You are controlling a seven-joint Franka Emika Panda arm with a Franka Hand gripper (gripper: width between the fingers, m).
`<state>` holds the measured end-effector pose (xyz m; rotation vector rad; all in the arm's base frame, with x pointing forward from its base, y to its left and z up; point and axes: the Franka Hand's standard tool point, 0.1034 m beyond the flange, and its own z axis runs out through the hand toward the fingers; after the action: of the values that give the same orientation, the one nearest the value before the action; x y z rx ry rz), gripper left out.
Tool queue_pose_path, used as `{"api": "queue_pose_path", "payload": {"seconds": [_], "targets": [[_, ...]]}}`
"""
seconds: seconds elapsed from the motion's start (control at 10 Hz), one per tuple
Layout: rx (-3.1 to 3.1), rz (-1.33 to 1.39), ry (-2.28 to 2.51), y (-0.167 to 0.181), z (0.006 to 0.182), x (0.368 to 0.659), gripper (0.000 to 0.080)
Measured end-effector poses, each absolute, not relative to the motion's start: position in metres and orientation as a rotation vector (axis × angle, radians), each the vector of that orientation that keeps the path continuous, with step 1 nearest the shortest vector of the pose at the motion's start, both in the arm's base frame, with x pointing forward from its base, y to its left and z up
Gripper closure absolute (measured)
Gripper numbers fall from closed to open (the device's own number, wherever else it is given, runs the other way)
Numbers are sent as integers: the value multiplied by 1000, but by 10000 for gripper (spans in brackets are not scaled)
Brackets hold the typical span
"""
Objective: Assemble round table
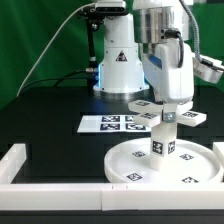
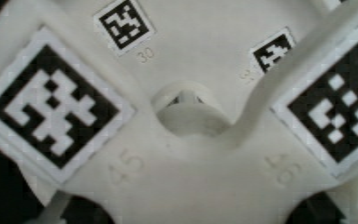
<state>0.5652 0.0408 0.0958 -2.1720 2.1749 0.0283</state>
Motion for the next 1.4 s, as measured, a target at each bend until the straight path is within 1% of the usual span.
{"api": "queue_pose_path", "payload": {"seconds": [0.4,0.6,1.2,1.3,1.4], "targets": [[-1876,42,2433,40,96,567,356],[-1583,33,2635,41,96,567,354],[-1525,3,2649,42,95,565,354],[-1530,3,2646,42,95,564,208],[-1539,3,2638,42,96,565,168]]}}
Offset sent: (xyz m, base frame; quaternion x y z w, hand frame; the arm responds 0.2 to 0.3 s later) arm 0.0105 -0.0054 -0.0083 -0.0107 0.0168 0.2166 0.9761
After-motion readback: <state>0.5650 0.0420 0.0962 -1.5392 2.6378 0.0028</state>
